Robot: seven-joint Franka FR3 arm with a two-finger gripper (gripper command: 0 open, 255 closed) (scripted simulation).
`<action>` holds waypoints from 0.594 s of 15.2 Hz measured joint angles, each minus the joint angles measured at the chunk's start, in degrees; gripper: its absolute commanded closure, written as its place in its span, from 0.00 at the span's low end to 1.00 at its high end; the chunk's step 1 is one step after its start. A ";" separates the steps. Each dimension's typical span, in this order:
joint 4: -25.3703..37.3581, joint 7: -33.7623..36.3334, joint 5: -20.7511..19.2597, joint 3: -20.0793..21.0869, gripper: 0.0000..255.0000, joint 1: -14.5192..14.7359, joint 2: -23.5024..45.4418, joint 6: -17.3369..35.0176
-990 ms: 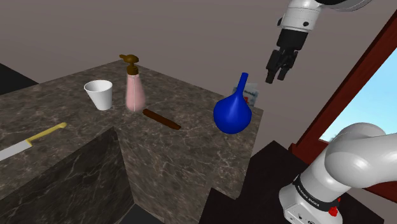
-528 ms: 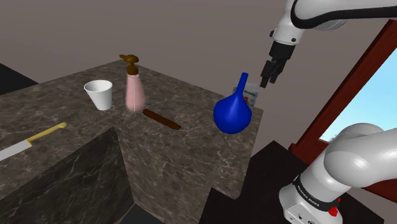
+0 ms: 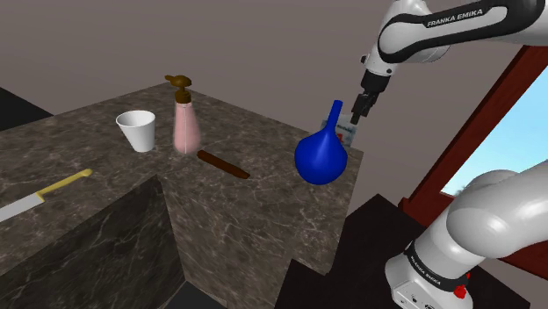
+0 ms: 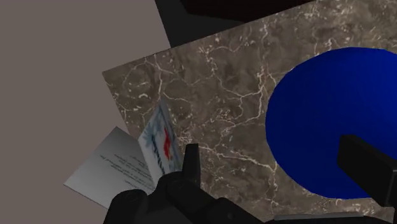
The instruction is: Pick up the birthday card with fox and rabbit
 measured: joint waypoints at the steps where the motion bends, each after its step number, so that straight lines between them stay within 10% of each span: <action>1: 0.08 -1.52 -0.27 -0.93 0.00 -0.12 1.49 1.92; 9: 7.63 -13.07 2.56 -6.21 0.00 0.62 17.67 14.19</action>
